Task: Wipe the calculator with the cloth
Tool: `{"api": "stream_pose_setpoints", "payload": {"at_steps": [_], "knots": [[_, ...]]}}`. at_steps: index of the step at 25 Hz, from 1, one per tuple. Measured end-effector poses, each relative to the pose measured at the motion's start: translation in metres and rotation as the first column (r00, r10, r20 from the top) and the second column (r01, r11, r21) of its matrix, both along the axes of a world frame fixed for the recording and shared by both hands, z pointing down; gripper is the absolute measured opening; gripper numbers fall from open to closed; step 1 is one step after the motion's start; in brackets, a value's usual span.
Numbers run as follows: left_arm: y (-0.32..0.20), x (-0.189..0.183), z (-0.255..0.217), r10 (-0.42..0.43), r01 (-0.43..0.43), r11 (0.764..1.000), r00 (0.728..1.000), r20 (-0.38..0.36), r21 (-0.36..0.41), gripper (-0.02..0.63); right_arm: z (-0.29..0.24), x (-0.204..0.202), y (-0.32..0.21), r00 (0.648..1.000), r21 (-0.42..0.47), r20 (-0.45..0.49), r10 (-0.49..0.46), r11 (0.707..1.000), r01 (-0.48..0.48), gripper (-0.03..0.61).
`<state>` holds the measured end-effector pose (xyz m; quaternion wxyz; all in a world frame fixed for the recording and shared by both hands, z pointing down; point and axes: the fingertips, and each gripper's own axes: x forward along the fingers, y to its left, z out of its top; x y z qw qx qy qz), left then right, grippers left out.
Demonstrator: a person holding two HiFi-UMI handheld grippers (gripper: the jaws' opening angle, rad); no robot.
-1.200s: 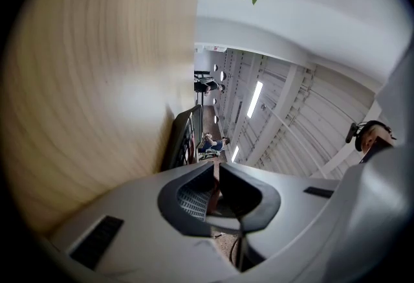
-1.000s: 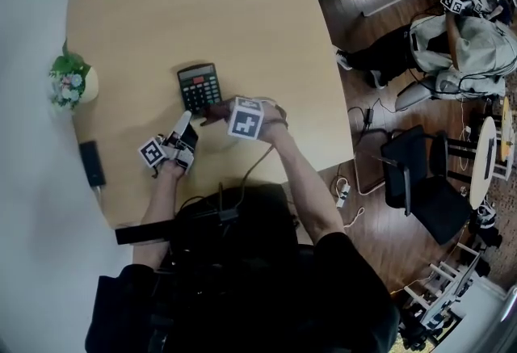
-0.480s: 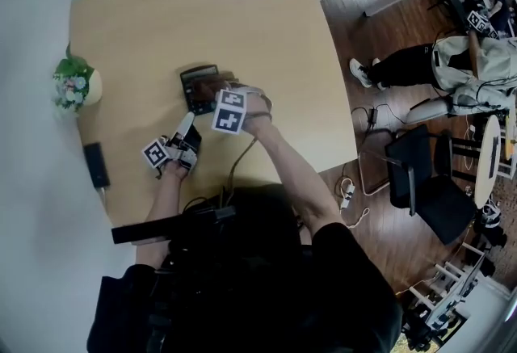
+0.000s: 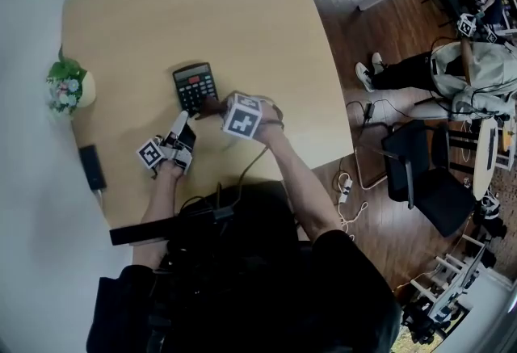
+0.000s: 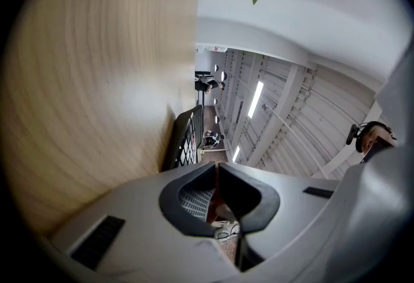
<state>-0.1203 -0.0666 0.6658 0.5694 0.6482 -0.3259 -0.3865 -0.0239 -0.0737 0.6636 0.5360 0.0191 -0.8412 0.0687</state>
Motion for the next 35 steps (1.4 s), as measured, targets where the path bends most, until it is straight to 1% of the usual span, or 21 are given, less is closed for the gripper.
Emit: {"api": "stream_pose_setpoints", "payload": {"at_steps": [1,3,5,6,8,10,13,16,20,21,22,23,24,25,27,29,30,31,32,34,35], "knots": [[0.0,-0.001,0.0,0.0,0.0,1.0,1.0,0.005,0.0,0.028,-0.014,-0.004,-0.027,0.998,0.061,0.025,0.062,0.996,-0.064,0.049],[0.001,-0.002,0.001,-0.001,0.001,1.0,1.0,0.014,0.003,0.028,-0.036,-0.017,-0.075,0.988,0.202,0.076,0.135,0.968,-0.148,0.049],[0.0,-0.002,0.001,-0.004,0.003,1.0,1.0,0.024,0.011,0.028,-0.041,-0.037,-0.102,0.985,0.29,0.112,0.133,0.944,-0.16,0.049],[0.0,-0.001,0.0,-0.005,0.005,1.0,1.0,0.025,0.011,0.026,-0.036,-0.046,-0.105,0.987,0.297,0.112,0.113,0.944,-0.142,0.049],[0.001,0.002,-0.001,-0.008,0.008,1.0,1.0,0.021,0.003,0.018,-0.012,-0.054,-0.095,0.995,0.263,0.076,0.064,0.961,-0.082,0.049],[0.002,0.004,0.0,-0.008,0.008,1.0,1.0,0.022,-0.008,0.018,0.011,-0.051,-0.072,0.999,0.217,0.036,0.035,0.975,-0.042,0.049],[0.001,0.002,0.002,-0.006,0.006,1.0,0.999,0.038,-0.007,0.018,0.023,-0.04,-0.038,0.999,0.169,0.028,0.04,0.985,-0.044,0.048],[0.0,0.002,0.001,-0.015,0.016,1.0,0.999,0.035,-0.011,0.017,0.029,-0.03,-0.004,0.999,0.119,0.029,0.04,0.992,-0.043,0.049],[-0.001,0.02,-0.002,0.012,-0.011,1.0,0.999,0.033,-0.01,0.023,0.041,-0.005,0.05,1.0,-0.03,-0.011,-0.002,1.0,0.002,0.049],[-0.001,0.025,-0.004,0.025,-0.025,1.0,0.999,0.023,-0.007,0.023,0.04,0.001,0.057,1.0,-0.076,-0.007,0.007,0.997,-0.007,0.048],[-0.003,0.029,-0.005,0.037,-0.037,0.999,0.999,0.017,-0.002,0.023,0.035,0.008,0.057,0.999,-0.115,0.004,0.046,0.992,-0.045,0.048],[-0.004,0.032,-0.006,0.049,-0.049,0.999,0.999,0.016,0.003,0.023,0.029,0.017,0.046,0.993,-0.141,0.014,0.116,0.983,-0.113,0.048],[-0.006,0.034,-0.005,0.062,-0.062,0.998,0.998,0.022,0.003,0.023,0.022,0.026,0.027,0.977,-0.157,0.03,0.211,0.966,-0.204,0.048],[-0.008,0.036,-0.002,0.075,-0.075,0.997,0.997,0.028,-0.001,0.023,0.013,0.029,0.002,0.947,-0.17,0.07,0.312,0.939,-0.297,0.048],[-0.01,0.039,0.001,0.094,-0.094,0.996,0.995,0.032,-0.006,0.016,-0.011,0.021,-0.056,0.852,-0.188,0.203,0.483,0.873,-0.45,0.048],[-0.012,0.042,0.001,0.104,-0.104,0.995,0.994,0.042,-0.004,0.017,-0.027,0.011,-0.11,0.751,-0.191,0.309,0.584,0.811,-0.553,0.048],[-0.013,0.043,0.001,0.105,-0.105,0.994,0.994,0.044,-0.003,0.017,-0.029,0.005,-0.131,0.713,-0.196,0.341,0.613,0.788,-0.584,0.049],[-0.013,0.044,0.001,0.103,-0.103,0.995,0.994,0.041,-0.003,0.018,-0.027,-0.003,-0.146,0.687,-0.209,0.36,0.631,0.773,-0.6,0.049],[-0.013,0.044,0.001,0.1,-0.099,0.995,0.994,0.035,-0.006,0.018,-0.023,-0.013,-0.154,0.676,-0.23,0.368,0.638,0.767,-0.599,0.049],[-0.013,0.043,0.002,0.093,-0.092,0.996,0.995,0.025,-0.013,0.018,-0.008,-0.032,-0.154,0.68,-0.296,0.354,0.642,0.767,-0.57,0.048],[-0.013,0.042,0.004,0.09,-0.089,0.996,0.996,0.023,-0.017,0.02,-0.002,-0.038,-0.15,0.677,-0.333,0.342,0.652,0.758,-0.561,0.049]]}}
